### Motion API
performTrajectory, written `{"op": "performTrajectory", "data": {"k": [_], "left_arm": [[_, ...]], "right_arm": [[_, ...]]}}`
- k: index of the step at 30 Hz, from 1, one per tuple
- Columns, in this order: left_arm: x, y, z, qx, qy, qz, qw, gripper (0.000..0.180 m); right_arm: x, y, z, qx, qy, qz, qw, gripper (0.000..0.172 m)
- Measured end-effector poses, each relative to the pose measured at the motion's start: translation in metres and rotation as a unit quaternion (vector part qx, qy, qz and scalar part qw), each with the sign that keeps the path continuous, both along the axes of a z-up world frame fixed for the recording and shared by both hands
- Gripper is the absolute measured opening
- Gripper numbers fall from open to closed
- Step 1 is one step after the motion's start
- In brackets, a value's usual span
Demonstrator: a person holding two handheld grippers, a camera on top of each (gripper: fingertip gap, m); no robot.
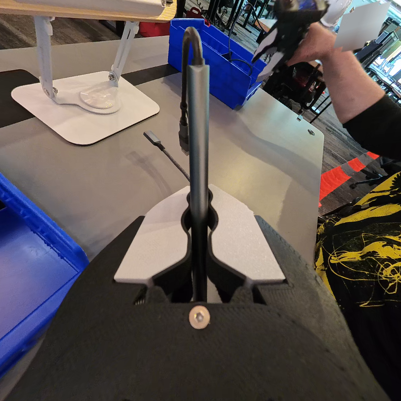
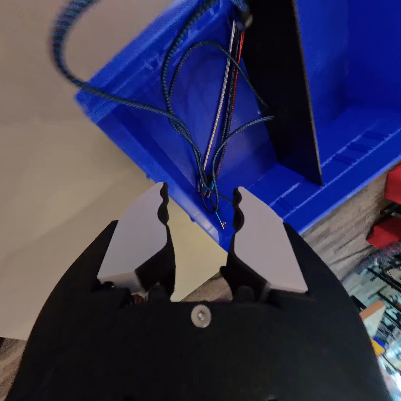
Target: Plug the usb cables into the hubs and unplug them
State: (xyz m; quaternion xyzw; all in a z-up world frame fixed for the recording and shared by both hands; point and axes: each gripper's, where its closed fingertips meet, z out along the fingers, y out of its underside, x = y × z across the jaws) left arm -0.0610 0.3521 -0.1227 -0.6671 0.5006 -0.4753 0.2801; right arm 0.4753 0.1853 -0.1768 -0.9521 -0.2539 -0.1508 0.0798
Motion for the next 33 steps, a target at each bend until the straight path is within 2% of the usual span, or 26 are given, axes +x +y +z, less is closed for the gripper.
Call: {"op": "performTrajectory", "data": {"k": [4,6,7,10,12,15,21,27,29,33], "left_arm": [[0.000,-0.001,0.000,0.001,0.001,-0.001,1.000,0.008],[0.001,-0.002,0.000,0.002,0.001,-0.002,1.000,0.008],[0.001,-0.002,0.001,0.003,0.001,-0.002,1.000,0.008],[0.001,-0.003,0.002,0.004,0.000,-0.002,1.000,0.008],[0.001,-0.002,0.002,0.004,0.001,-0.002,1.000,0.008],[0.000,-0.001,0.001,0.004,0.001,0.000,1.000,0.008],[0.001,0.000,-0.004,-0.002,0.005,-0.001,1.000,0.008],[0.004,-0.003,-0.008,-0.005,0.008,-0.005,1.000,0.008],[0.005,-0.004,-0.008,-0.005,0.007,-0.006,1.000,0.008],[0.007,-0.005,-0.007,-0.007,0.005,-0.009,1.000,0.008]], "right_arm": [[-0.002,0.017,0.071,0.164,0.045,0.013,0.985,0.046],[0.019,0.030,0.099,0.241,0.023,-0.013,0.970,0.046],[0.030,0.036,0.103,0.260,0.011,-0.027,0.965,0.046],[0.065,0.047,0.083,0.243,-0.053,-0.066,0.966,0.031],[0.074,0.054,0.060,0.220,-0.074,-0.073,0.970,0.002],[0.074,0.059,0.028,0.181,-0.078,-0.073,0.978,0.002],[0.043,0.067,-0.023,0.129,0.001,-0.051,0.990,0.002],[0.034,0.068,-0.080,0.028,0.022,-0.033,0.999,0.001],[0.032,0.073,-0.085,0.013,0.038,-0.036,0.999,0.000],[0.035,0.071,-0.081,-0.059,0.012,-0.035,0.998,0.002]]}}
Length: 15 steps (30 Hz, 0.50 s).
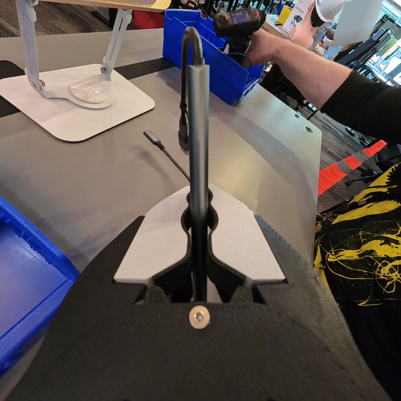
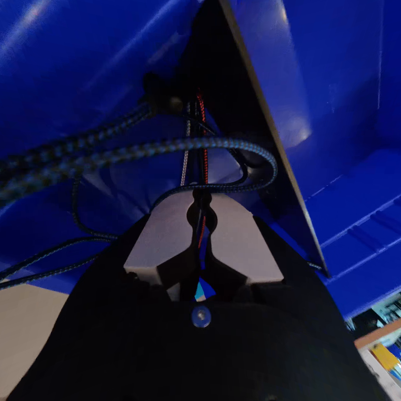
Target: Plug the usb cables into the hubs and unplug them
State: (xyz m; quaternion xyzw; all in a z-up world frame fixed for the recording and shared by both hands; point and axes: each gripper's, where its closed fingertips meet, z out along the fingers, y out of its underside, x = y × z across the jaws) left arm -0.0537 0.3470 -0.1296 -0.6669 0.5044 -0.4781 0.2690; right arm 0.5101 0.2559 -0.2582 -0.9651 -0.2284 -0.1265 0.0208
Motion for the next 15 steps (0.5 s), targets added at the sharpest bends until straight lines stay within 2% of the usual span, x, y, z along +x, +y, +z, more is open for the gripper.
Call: {"op": "performTrajectory", "data": {"k": [2,8,12,15], "left_arm": [[0.000,-0.002,0.001,0.000,-0.002,-0.002,1.000,0.008],[0.000,-0.001,0.004,-0.007,-0.012,-0.002,1.000,0.008],[0.002,-0.005,0.007,-0.007,-0.018,-0.006,1.000,0.008],[0.006,-0.008,0.012,-0.010,-0.030,-0.010,0.999,0.008]], "right_arm": [[-0.001,0.003,0.013,0.011,0.012,-0.006,1.000,0.006],[0.006,-0.012,0.067,0.062,0.005,-0.017,0.998,0.041],[0.008,-0.031,0.109,0.119,-0.018,-0.033,0.992,0.044],[-0.025,-0.033,0.148,0.212,0.014,-0.014,0.977,0.045]]}}
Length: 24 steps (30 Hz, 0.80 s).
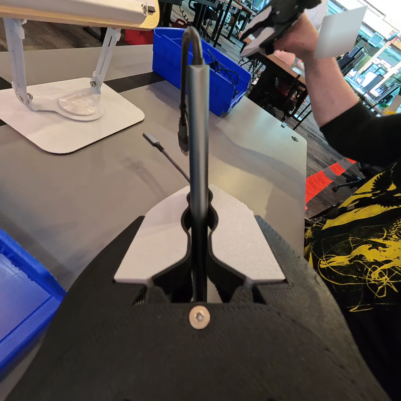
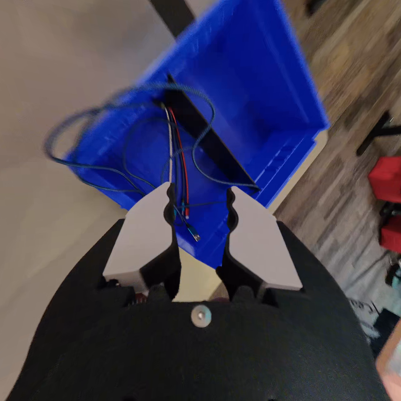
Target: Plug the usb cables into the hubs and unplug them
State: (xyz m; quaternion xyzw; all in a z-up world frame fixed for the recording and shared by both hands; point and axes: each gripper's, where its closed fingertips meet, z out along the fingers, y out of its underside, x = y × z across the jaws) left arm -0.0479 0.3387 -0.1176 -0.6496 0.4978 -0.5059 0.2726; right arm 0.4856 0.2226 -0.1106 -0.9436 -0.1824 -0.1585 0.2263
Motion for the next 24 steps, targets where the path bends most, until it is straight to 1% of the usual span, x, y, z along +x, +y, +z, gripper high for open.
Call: {"op": "performTrajectory", "data": {"k": [2,4,7,10,12,14,19,21,23,24], "left_arm": [[0.004,-0.004,0.004,-0.005,-0.010,-0.004,1.000,0.008],[0.010,-0.011,0.010,-0.013,-0.025,-0.010,1.000,0.008],[0.025,-0.026,0.018,-0.018,-0.050,-0.027,0.998,0.008],[0.039,-0.042,0.023,-0.025,-0.074,-0.045,0.996,0.008],[0.045,-0.051,0.026,-0.026,-0.085,-0.052,0.995,0.008],[0.050,-0.058,0.028,-0.030,-0.097,-0.056,0.993,0.008],[0.053,-0.065,0.041,-0.049,-0.139,-0.060,0.987,0.008],[0.054,-0.067,0.044,-0.050,-0.151,-0.063,0.985,0.008],[0.054,-0.073,0.048,-0.051,-0.164,-0.076,0.982,0.008],[0.054,-0.075,0.049,-0.045,-0.170,-0.077,0.981,0.008]], "right_arm": [[-0.045,-0.003,0.021,0.046,0.046,0.046,0.997,0.045],[-0.102,-0.005,0.043,0.096,0.095,0.106,0.985,0.046],[-0.204,-0.008,0.062,0.146,0.181,0.215,0.949,0.046],[-0.301,-0.005,0.068,0.174,0.280,0.287,0.899,0.043],[-0.354,-0.002,0.064,0.171,0.325,0.323,0.872,0.043],[-0.398,-0.001,0.057,0.151,0.358,0.356,0.850,0.039],[-0.460,0.013,0.023,0.104,0.377,0.375,0.841,0.042],[-0.474,0.024,0.011,0.101,0.377,0.361,0.847,0.044],[-0.485,0.033,0.007,0.109,0.390,0.351,0.844,0.053],[-0.490,0.034,0.003,0.103,0.391,0.350,0.845,0.052]]}}
